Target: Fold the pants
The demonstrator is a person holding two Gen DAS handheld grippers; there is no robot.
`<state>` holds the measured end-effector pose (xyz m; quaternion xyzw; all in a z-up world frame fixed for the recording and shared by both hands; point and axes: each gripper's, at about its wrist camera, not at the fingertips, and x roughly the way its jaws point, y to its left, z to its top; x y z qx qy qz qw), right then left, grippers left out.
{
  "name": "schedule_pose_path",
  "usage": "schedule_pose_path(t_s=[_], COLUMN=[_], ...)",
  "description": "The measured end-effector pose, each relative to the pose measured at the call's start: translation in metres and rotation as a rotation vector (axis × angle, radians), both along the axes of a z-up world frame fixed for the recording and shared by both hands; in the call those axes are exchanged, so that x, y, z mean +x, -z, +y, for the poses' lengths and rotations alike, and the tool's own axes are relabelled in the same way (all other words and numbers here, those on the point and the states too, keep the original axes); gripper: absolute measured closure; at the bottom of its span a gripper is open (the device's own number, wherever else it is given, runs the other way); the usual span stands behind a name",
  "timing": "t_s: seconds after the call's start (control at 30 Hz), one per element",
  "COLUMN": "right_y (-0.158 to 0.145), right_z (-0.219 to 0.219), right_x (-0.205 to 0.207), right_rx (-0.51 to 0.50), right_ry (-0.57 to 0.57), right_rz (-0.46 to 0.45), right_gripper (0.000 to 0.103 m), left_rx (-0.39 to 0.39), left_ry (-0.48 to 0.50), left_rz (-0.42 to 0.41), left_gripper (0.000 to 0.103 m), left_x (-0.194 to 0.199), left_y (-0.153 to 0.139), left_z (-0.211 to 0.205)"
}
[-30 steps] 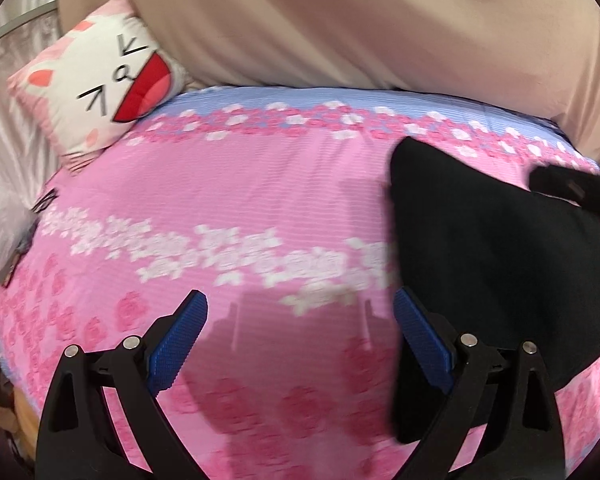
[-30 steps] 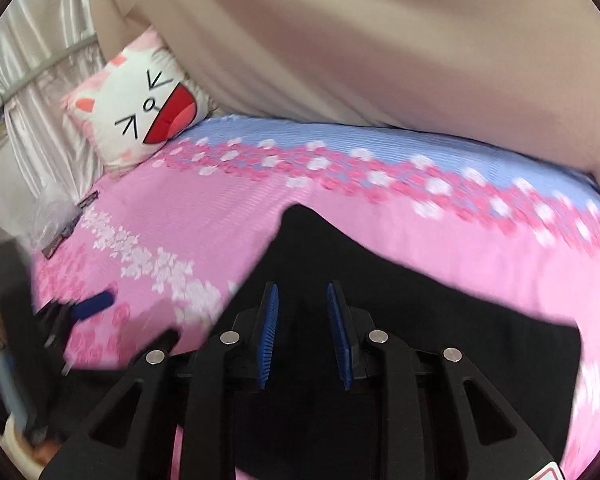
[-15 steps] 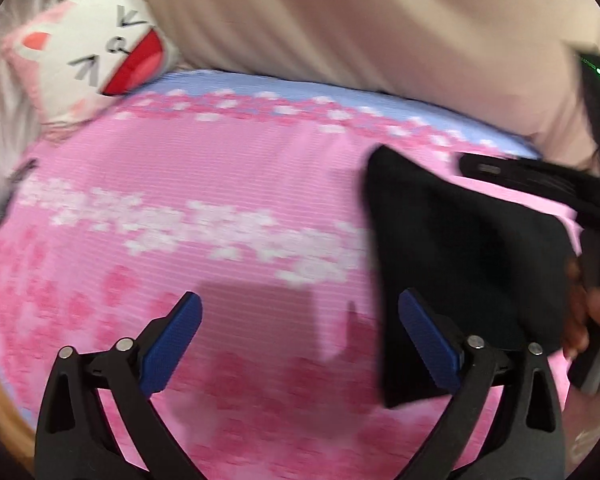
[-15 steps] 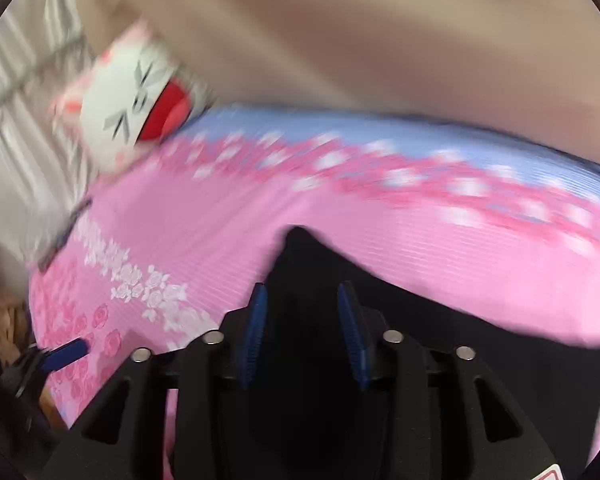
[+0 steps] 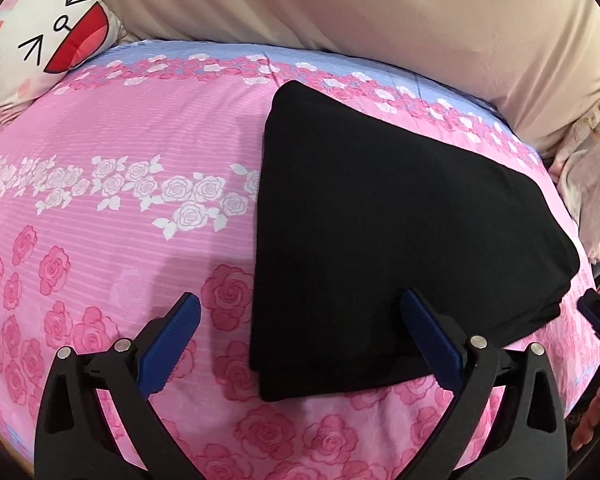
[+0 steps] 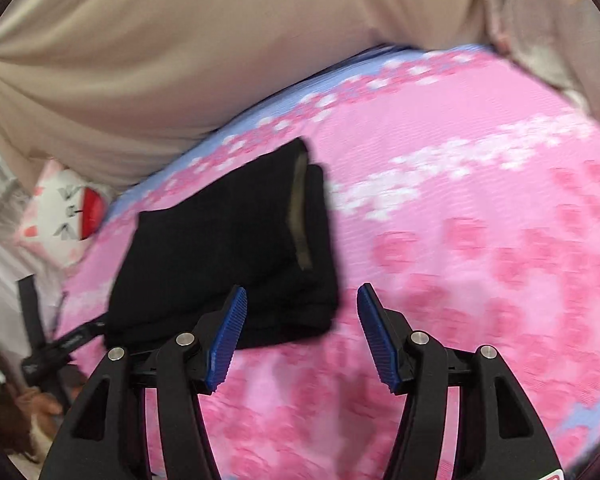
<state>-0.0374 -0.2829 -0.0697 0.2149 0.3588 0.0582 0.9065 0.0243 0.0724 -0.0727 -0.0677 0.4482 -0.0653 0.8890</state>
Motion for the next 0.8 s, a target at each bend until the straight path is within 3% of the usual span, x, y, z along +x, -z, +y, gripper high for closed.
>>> schedule_pose_path(t_s=[0.17, 0.2, 0.23, 0.27, 0.3, 0.37, 0.43, 0.47, 0.5, 0.53, 0.57, 0.6, 0.67, 0.73, 0.8], right_y=[0.012, 0.01, 0.01, 0.004, -0.005, -0.028, -0.03, -0.02, -0.001, 0.016, 0.03, 0.032, 0.022, 0.011, 0.012], right_z=[0.01, 0.01, 0.01, 0.011, 0.012, 0.015, 0.007, 0.002, -0.002, -0.004, -0.009, -0.014, -0.014, -0.016, -0.02], right_x=[0.026, 0.031, 0.035, 0.036, 0.032, 0.01, -0.004, -0.005, 0.001, 0.007, 0.008, 0.0, -0.009, -0.016, -0.012], right_rx=[0.058, 0.076, 0.089, 0.115, 0.109, 0.087, 0.079, 0.062, 0.026, 0.004, 0.048, 0.131, 0.11, 0.059, 0.094], right_ry=[-0.031, -0.031, -0.039, -0.047, -0.046, -0.049, -0.032, -0.007, 0.003, 0.004, 0.001, 0.016, 0.039, 0.078, 0.069], right_rz=[0.003, -0.007, -0.002, -0.01, -0.027, -0.075, -0.081, -0.056, 0.011, 0.078, 0.107, 0.081, 0.053, 0.012, 0.018], right_gripper=[0.036, 0.049, 0.071, 0.071, 0.073, 0.074, 0.073, 0.071, 0.065, 0.063, 0.059, 0.058, 0.052, 0.024, 0.023], left_rx=[-0.125, -0.12, -0.097, -0.077, -0.08, -0.023, 0.053, 0.085, 0.097, 0.087, 0.063, 0.039, 0.027, 0.021, 0.01], left_ry=[-0.011, -0.001, 0.015, 0.03, 0.059, 0.065, 0.067, 0.06, 0.051, 0.039, 0.025, 0.011, 0.005, -0.007, -0.007], left_rz=[0.057, 0.056, 0.052, 0.048, 0.039, 0.019, -0.012, -0.009, 0.001, 0.017, 0.018, 0.02, 0.015, -0.026, -0.04], left_gripper=[0.005, 0.005, 0.005, 0.014, 0.037, 0.046, 0.044, 0.035, 0.026, 0.024, 0.024, 0.021, 0.005, 0.005, 0.005], left_x=[0.004, 0.006, 0.006, 0.006, 0.004, -0.003, -0.009, -0.01, -0.009, -0.009, -0.009, -0.01, -0.013, -0.019, -0.02], left_y=[0.008, 0.009, 0.009, 0.008, 0.002, -0.012, -0.018, -0.015, -0.009, 0.0, 0.003, 0.002, -0.007, -0.017, -0.02], left_z=[0.011, 0.01, 0.007, 0.005, 0.002, -0.001, -0.003, -0.003, -0.003, -0.002, 0.0, 0.002, 0.005, 0.008, 0.01])
